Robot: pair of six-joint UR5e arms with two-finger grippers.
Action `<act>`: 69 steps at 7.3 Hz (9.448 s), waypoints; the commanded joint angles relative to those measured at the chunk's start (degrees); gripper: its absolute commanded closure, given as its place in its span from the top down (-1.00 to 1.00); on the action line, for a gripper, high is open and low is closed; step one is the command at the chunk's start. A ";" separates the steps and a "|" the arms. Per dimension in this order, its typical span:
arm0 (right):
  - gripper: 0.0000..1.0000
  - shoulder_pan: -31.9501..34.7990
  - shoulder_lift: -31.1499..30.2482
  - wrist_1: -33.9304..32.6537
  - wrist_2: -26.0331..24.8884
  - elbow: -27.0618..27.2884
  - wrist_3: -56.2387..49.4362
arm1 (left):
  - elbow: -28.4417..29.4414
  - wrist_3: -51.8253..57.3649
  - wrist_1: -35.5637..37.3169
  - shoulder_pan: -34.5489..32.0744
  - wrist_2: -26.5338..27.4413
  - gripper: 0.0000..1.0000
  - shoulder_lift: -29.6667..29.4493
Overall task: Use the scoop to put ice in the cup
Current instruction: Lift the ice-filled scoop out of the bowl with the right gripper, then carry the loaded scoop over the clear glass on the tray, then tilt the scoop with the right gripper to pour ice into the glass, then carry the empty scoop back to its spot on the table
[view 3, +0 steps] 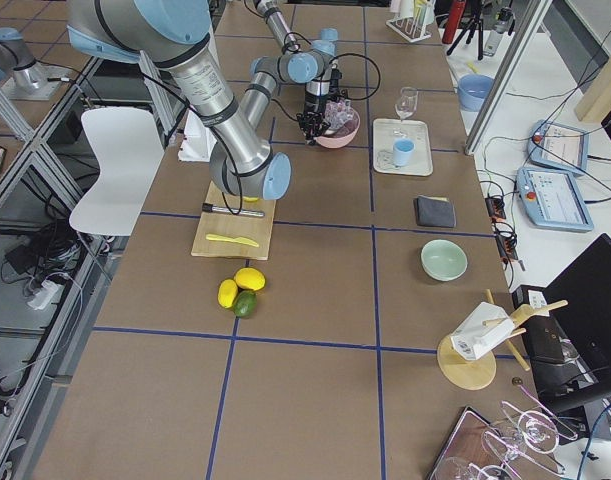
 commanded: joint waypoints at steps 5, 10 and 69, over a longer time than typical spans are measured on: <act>-1.00 1.75 -5.96 7.19 4.09 9.69 6.50 | 0.00 0.00 -0.02 0.06 -0.09 1.00 -0.08; -1.00 8.95 -4.65 2.11 11.92 10.94 22.91 | 0.00 0.00 -0.02 0.06 -0.09 1.00 -0.17; -1.00 11.08 -52.28 46.30 17.90 13.67 50.20 | -0.27 0.09 -0.63 -0.03 0.00 1.00 -0.26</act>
